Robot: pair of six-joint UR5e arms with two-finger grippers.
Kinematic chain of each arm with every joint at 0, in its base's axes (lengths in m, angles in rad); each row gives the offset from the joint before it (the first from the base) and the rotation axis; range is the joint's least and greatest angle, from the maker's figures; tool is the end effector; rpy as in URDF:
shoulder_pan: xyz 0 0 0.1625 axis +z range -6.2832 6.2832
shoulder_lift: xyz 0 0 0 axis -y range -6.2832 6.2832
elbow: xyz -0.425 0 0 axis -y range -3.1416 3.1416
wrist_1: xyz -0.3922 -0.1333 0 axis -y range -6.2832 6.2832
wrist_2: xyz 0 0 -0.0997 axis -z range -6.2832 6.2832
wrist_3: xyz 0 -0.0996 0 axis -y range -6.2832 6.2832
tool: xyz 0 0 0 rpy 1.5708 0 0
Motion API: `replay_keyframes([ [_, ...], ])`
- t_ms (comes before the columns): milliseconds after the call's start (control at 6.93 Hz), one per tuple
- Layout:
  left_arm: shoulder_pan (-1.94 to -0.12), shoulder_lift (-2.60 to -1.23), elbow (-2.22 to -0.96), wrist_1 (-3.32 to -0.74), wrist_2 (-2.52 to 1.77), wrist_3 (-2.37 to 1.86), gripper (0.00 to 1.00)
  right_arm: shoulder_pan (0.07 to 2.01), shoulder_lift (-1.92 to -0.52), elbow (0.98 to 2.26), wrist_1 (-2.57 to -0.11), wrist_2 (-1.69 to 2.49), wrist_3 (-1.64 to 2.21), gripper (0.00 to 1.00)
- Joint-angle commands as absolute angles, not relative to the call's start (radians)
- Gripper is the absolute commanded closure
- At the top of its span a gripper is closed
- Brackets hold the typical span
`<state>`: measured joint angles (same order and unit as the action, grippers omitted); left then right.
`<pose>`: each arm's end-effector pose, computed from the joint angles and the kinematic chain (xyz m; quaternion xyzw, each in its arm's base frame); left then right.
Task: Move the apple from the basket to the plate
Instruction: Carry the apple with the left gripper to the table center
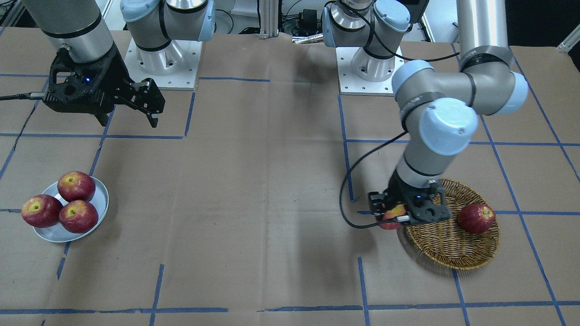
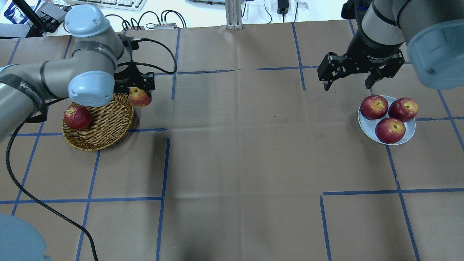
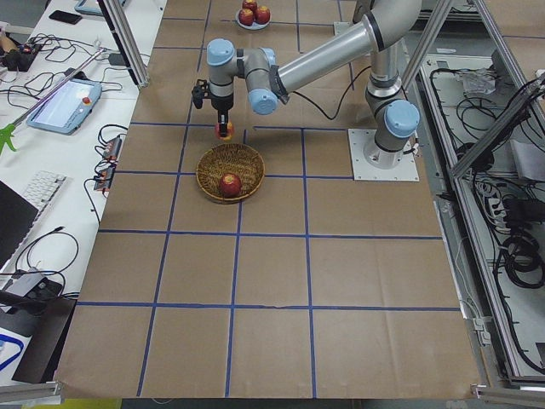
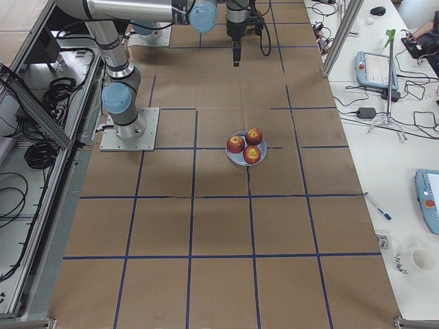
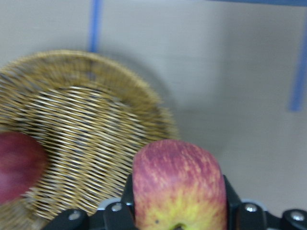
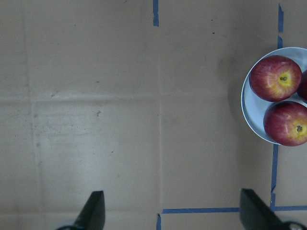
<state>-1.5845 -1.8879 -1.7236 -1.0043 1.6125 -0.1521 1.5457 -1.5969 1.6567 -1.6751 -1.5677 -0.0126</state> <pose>-0.1372 -0.5892 0.2993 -0.0701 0.9962 -0.0498 0.0168 0.1214 -0.4876 0.4689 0.0062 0.9997 -0.0223 0.0011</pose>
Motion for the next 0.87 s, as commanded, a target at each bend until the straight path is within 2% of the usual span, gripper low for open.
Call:
replay_keyframes([
  [0,-1.820,-1.939,-1.669,-1.006,1.614,-0.424,0.49,1.545,-1.597,1.657,-1.675,-1.568,-0.012,0.00],
  [433,-1.981,-2.092,-1.612,-0.971,1.606,-0.478,0.49,1.546,-1.595,1.657,-1.675,-1.566,-0.012,0.00],
  [721,-2.010,-2.141,-1.598,-0.901,1.612,-0.457,0.49,1.546,-1.595,1.657,-1.675,-1.566,-0.012,0.00],
])
